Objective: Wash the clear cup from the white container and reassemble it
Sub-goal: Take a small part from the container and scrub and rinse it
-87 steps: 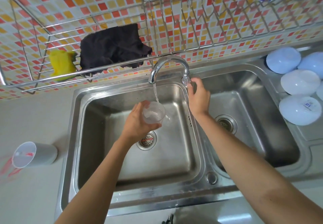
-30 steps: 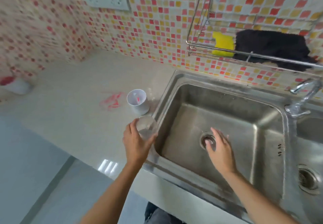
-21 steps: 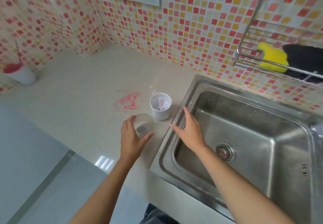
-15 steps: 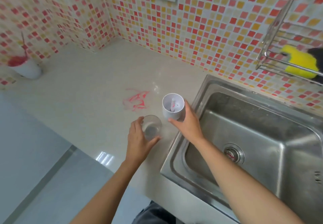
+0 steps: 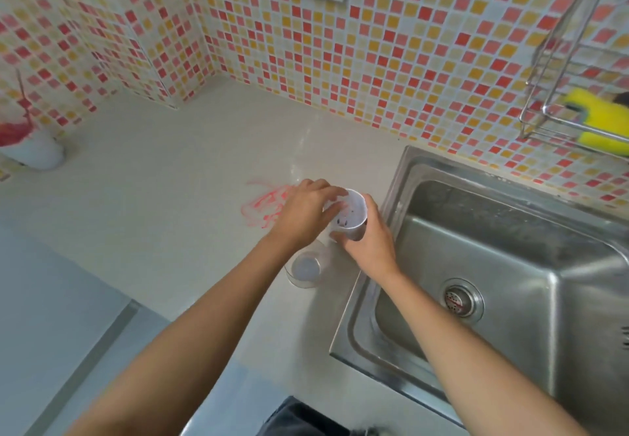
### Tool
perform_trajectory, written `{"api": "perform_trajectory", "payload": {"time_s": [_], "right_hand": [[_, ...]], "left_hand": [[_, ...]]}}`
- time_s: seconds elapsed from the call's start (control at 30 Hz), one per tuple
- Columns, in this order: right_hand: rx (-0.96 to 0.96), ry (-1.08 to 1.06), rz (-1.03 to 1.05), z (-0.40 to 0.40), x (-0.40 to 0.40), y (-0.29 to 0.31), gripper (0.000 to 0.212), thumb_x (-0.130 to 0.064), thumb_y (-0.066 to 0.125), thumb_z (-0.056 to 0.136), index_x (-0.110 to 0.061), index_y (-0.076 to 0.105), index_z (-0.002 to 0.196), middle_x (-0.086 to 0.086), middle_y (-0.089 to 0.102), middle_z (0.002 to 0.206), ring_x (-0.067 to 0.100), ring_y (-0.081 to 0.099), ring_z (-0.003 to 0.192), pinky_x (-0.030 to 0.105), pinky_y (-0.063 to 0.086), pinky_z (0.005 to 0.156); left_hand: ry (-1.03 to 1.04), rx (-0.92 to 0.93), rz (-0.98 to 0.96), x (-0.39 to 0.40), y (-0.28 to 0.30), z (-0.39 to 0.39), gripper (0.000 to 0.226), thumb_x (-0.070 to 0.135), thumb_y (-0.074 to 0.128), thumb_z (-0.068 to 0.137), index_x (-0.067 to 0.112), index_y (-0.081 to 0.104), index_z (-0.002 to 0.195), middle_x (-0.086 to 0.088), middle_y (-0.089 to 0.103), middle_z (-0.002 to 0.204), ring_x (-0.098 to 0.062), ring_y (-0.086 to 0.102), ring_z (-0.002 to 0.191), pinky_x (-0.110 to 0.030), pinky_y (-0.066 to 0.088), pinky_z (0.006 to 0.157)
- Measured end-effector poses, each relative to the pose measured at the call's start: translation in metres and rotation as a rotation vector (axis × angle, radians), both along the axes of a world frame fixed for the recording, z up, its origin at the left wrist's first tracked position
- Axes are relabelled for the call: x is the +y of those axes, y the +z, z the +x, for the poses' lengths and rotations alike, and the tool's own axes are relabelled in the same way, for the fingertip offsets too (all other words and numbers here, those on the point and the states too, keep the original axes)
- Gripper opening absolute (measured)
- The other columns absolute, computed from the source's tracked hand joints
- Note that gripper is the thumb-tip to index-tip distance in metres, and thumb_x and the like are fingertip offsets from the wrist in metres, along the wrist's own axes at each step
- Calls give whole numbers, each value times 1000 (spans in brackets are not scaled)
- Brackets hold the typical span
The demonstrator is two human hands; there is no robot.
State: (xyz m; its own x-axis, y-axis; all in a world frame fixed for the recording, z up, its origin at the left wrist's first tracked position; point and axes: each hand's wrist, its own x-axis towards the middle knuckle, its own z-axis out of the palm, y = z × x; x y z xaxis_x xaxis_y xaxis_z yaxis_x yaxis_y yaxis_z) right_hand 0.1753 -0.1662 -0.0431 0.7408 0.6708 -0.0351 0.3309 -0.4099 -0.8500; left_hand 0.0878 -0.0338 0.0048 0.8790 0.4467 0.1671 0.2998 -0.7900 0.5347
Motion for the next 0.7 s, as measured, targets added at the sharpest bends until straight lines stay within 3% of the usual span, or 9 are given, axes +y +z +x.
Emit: {"api": "perform_trajectory", "payload": {"time_s": [0.1, 0.23, 0.37, 0.43, 0.53, 0.63, 0.7], "right_hand": [[-2, -2, -9, -2, 1, 3, 75, -45, 82, 65, -44, 38, 124, -15, 59, 114, 9, 58, 101, 34, 53, 81], [0, -10, -36, -2, 1, 4, 76, -45, 81, 66, -41, 35, 126, -12, 58, 117, 10, 57, 103, 30, 51, 81], [-20, -17, -65, -3, 1, 2, 83, -45, 82, 67, -35, 32, 132, -3, 57, 124, 18, 57, 109, 34, 50, 82], [-7, 3, -89, 0, 1, 0, 96, -42, 83, 68, -32, 24, 143, 0, 52, 135, 21, 52, 120, 35, 47, 93], [19, 57, -173, 7, -11, 5, 117, -31, 83, 71, -27, -1, 152, 3, 26, 155, 20, 29, 140, 28, 27, 107], [-18, -54, -173, 21, -42, 30, 101, -21, 75, 81, -25, 4, 153, 1, 18, 158, 17, 21, 143, 24, 19, 111], [-129, -175, -110, 35, -67, 56, 78, -21, 68, 87, -25, 23, 150, 0, 32, 152, 16, 35, 136, 37, 31, 113]], "left_hand": [[-86, 41, 60, 4, -1, 12, 23, 28, 64, 89, 17, 72, 107, -6, 69, 94, -31, 57, 83, -41, 46, 78], [-114, 2, 161, 4, -3, 19, 12, 19, 65, 84, 13, 75, 84, -6, 67, 72, -31, 59, 66, -34, 42, 68], [-55, -107, 190, 4, 8, 31, 24, 25, 56, 89, 11, 72, 77, -6, 65, 67, -28, 57, 63, -38, 47, 64], [-44, -143, 193, 6, 18, 37, 22, 28, 59, 88, 13, 74, 81, -5, 67, 69, -27, 60, 65, -38, 48, 66], [-25, -186, 169, 5, 27, 35, 20, 30, 62, 88, 15, 74, 85, -3, 68, 72, -26, 61, 65, -32, 43, 67], [-35, -213, 116, -3, 34, 32, 16, 27, 64, 90, 15, 75, 90, -1, 71, 76, -21, 61, 68, -26, 39, 67], [-69, -209, 61, -15, 38, 38, 15, 26, 64, 91, 16, 75, 95, -1, 72, 81, -17, 61, 71, -22, 37, 67]]}}
